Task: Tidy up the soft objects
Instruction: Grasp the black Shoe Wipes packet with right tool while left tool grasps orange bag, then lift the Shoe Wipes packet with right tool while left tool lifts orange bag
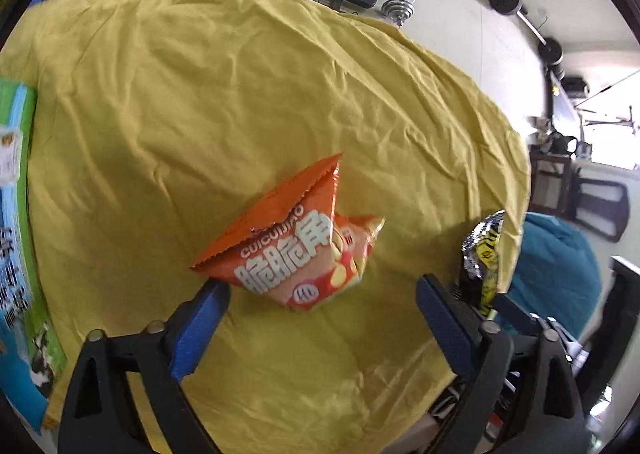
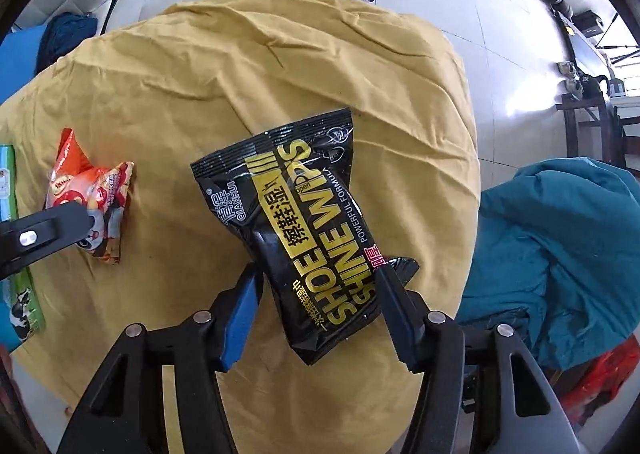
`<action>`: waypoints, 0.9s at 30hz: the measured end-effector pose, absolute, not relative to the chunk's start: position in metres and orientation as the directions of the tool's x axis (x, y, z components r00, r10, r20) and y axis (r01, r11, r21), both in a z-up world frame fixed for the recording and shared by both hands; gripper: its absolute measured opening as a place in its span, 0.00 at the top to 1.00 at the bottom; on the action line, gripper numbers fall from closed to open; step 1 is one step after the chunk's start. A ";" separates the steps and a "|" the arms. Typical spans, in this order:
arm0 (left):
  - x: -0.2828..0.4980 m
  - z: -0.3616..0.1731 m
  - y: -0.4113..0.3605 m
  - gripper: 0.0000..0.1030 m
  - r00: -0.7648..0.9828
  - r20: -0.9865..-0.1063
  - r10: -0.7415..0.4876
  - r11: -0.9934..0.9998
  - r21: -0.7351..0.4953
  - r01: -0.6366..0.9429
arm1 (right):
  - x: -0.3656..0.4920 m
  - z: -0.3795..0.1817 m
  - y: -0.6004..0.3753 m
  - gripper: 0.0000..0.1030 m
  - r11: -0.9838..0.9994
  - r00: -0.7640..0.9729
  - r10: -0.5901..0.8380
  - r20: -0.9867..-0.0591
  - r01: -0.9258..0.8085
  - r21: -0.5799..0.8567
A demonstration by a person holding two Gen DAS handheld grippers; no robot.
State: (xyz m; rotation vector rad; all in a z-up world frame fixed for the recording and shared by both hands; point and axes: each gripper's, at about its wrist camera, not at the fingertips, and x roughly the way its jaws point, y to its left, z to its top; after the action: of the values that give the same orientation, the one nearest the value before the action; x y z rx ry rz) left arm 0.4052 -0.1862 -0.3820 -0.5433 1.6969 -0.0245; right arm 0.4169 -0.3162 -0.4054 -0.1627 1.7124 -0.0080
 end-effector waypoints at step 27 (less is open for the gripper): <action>0.407 -0.404 -0.152 0.45 -0.163 -0.938 -0.305 0.948 -0.283 -0.146 | 0.454 -0.456 -0.281 0.28 0.977 -0.185 -0.116 -0.976 -0.201 -0.078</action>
State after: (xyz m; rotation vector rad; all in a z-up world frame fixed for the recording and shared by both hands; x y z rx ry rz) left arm 0.4075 -0.1522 -0.4041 -0.3396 1.7410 -0.1446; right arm 0.4536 -0.2814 -0.4560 -0.2355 1.7612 0.0773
